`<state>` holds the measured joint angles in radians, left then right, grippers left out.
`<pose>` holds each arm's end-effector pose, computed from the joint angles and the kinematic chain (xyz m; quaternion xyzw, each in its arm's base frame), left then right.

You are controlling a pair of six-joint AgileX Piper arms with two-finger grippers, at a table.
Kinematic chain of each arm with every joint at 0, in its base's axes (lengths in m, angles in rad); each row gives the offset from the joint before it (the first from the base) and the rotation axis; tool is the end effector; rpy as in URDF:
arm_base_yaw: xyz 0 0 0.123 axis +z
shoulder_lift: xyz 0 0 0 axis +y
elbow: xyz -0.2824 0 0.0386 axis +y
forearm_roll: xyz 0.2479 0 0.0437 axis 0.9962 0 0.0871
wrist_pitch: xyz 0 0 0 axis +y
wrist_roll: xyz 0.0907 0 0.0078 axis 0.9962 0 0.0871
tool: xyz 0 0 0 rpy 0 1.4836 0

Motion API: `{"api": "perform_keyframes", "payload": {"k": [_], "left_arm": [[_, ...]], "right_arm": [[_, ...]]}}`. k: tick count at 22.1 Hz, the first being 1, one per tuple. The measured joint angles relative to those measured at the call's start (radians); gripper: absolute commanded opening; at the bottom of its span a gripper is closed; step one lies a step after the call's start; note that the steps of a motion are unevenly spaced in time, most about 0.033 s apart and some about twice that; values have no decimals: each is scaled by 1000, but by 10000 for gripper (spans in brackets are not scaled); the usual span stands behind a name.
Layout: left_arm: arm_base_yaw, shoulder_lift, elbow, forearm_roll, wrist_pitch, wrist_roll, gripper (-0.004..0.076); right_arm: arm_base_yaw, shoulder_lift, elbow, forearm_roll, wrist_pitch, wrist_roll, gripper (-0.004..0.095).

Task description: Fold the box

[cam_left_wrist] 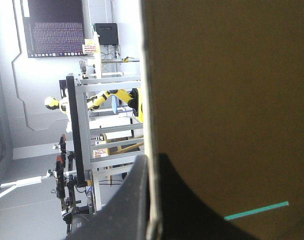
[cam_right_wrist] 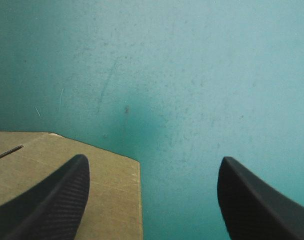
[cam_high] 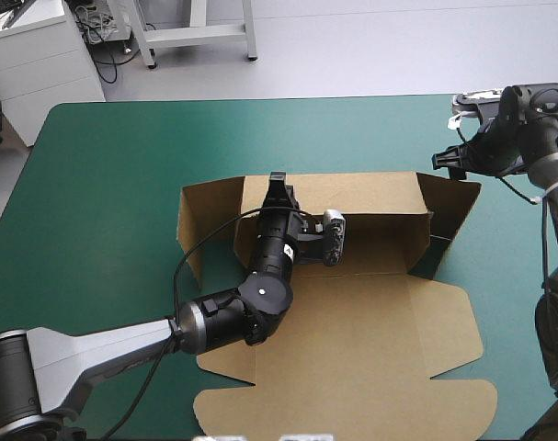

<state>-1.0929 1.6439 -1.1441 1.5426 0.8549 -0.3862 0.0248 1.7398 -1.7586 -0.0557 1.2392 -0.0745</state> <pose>0.2227 -0.2805 0.2957 0.5950 0.5360 0.3622 0.4770 0.3710 0.0044 0.3609 -0.0516 0.9744 -0.0331 0.2162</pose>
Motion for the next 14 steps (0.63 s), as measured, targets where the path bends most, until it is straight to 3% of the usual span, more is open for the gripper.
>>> {"api": "perform_keyframes", "payload": {"k": [5, 14], "left_arm": [[0, 0, 0, -3, 4, 0, -32], [-2, 0, 3, 27, 45, -18, -32]], "right_arm": [[-4, -30, 81, 14, -32, -4, 547], [-8, -63, 149, 22, -9, -20, 547]]}}
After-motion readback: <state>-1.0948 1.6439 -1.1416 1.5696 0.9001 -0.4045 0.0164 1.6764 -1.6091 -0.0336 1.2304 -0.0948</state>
